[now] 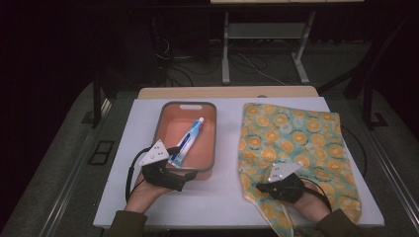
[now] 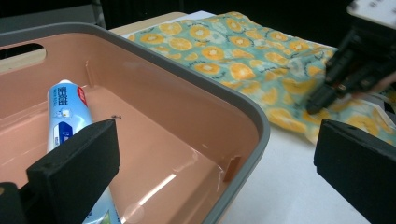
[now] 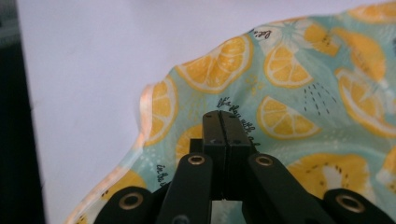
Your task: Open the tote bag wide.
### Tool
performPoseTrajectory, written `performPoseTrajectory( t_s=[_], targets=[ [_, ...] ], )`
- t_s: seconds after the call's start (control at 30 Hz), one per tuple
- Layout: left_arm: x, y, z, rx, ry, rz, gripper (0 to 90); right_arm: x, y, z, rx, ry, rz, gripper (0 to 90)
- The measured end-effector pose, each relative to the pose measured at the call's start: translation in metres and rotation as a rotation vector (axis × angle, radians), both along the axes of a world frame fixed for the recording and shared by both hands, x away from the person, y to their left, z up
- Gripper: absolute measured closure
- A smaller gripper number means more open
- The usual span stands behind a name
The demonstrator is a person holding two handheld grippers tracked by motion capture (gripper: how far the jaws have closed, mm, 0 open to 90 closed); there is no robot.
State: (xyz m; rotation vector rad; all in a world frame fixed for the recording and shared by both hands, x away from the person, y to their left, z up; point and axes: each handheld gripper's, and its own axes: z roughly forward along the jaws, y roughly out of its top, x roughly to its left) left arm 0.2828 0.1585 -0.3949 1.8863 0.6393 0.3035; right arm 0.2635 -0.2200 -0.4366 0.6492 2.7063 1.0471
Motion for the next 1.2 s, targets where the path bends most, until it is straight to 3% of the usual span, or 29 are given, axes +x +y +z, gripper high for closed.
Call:
performPoseTrajectory(
  t_s=[0.23, 0.6, 0.7, 0.8, 0.9, 1.07, 1.2],
  targets=[
    [0.0, 0.0, 0.0, -0.006, 0.003, 0.001, 0.0, 0.039, 0.017, 0.009, 0.041, 0.007, -0.076, 90.0],
    [0.0, 0.001, 0.0, -0.007, 0.004, -0.001, 0.0, 0.096, 0.057, 0.029, 0.104, -0.023, -0.154, 90.0],
    [0.0, 0.001, 0.0, -0.007, 0.004, -0.002, 0.0, 0.104, 0.064, 0.027, 0.084, -0.011, -0.164, 89.4],
    [0.0, 0.001, 0.0, -0.008, 0.004, -0.003, 0.0, 0.097, 0.06, 0.031, 0.089, 0.014, -0.159, 64.6],
    [0.0, 0.001, 0.0, -0.007, 0.005, -0.002, 0.0, 0.081, 0.048, 0.043, 0.102, 0.006, -0.135, 52.0],
    [0.0, 0.0, 0.0, 0.003, 0.002, 0.003, 0.0, 0.047, 0.025, 0.057, 0.111, 0.009, -0.086, 41.6],
    [0.0, 0.0, 0.0, 0.005, 0.0, 0.003, 0.0, 0.018, 0.012, 0.048, 0.087, 0.047, -0.04, 36.3]
  ],
)
